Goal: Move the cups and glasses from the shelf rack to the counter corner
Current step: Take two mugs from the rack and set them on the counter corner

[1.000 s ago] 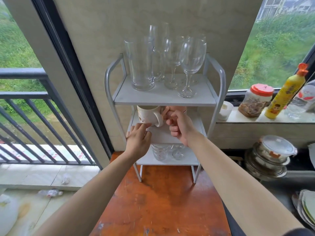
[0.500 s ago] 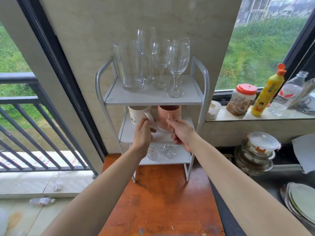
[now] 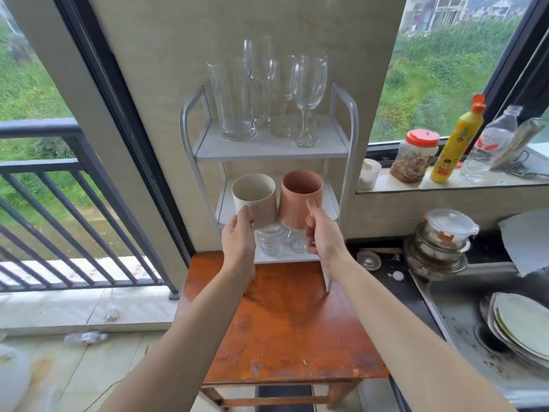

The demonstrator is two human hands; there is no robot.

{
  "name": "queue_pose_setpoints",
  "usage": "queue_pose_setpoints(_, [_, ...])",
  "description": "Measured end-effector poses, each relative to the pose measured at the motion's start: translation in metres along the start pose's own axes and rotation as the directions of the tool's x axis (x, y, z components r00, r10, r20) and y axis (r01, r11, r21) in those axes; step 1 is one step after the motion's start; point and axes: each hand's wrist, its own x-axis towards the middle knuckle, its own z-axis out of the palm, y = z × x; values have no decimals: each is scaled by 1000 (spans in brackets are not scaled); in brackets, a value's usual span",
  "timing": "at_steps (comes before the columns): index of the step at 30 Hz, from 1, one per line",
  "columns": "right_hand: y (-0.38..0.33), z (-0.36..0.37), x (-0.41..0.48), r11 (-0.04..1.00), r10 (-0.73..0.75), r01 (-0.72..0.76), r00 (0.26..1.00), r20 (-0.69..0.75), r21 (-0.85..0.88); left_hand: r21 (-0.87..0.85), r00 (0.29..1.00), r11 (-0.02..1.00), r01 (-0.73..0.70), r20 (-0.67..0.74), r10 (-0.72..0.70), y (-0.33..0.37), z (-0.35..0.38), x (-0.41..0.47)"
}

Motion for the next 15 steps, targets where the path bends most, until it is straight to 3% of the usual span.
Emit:
queue_pose_setpoints(3, [17,-8,-23,994,-73,78,995,-63,82,-5,993,997,-72,-94,71,-17,-6,-28])
queue_pose_setpoints(6, [36,-23,-49,985,-126,139,985,-119,104,15,985,989,-149,-82,150,-39,-10,-56])
queue_pose_setpoints(15, [62,-114,-139,977,-161,203,892,-423,57,10,942,969,-245,239,236,-81,48,-127])
